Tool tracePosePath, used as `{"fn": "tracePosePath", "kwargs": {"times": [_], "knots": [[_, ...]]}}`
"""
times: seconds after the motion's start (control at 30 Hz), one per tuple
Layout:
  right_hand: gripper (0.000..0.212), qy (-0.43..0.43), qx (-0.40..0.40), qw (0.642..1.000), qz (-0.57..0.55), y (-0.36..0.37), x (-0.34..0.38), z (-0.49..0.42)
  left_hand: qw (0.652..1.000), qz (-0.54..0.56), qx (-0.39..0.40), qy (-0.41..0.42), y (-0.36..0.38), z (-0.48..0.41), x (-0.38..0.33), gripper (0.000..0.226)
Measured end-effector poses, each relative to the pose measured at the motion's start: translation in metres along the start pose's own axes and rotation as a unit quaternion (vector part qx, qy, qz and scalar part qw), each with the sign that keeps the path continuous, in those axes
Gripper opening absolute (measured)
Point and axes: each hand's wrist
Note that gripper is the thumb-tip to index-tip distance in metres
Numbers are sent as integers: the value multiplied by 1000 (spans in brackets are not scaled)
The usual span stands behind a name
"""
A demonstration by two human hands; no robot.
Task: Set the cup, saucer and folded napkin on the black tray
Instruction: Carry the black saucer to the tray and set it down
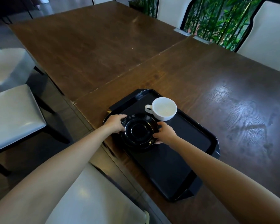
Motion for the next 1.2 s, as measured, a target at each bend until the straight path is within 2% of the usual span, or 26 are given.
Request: {"fn": "tracePosePath", "kwargs": {"times": [0.27, 0.43, 0.57, 0.77, 0.93, 1.03, 1.2], "knots": [[76, 21, 22, 999, 33, -3, 4, -2, 999, -44, 24, 4, -11, 3, -6, 71], [67, 23, 20, 996, 84, -12, 9, 1, 990, -135, 40, 26, -25, 5, -18, 59], [61, -1, -3, 983, 182, -34, 10, 10, 979, -188, 46, 61, -35, 9, -41, 50], [59, 16, 1, 973, 229, -85, 12, 35, 974, -165, 109, 108, -40, 17, -88, 46], [61, 33, 21, 964, 264, -129, 17, 66, 959, -207, 120, 153, -38, 29, -139, 45], [64, 48, 37, 960, 275, -156, 16, 89, 945, -245, 115, 184, -31, 38, -179, 34], [60, 58, -1, 965, 255, -203, -1, 131, 911, -298, 122, 258, -2, 49, -248, 48]]}}
Point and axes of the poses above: each hand's wrist, its own z-axis away from the middle knuckle, its own y-axis out of the palm, x = y × z, and after that the axes turned 10 degrees about -z, right-handed
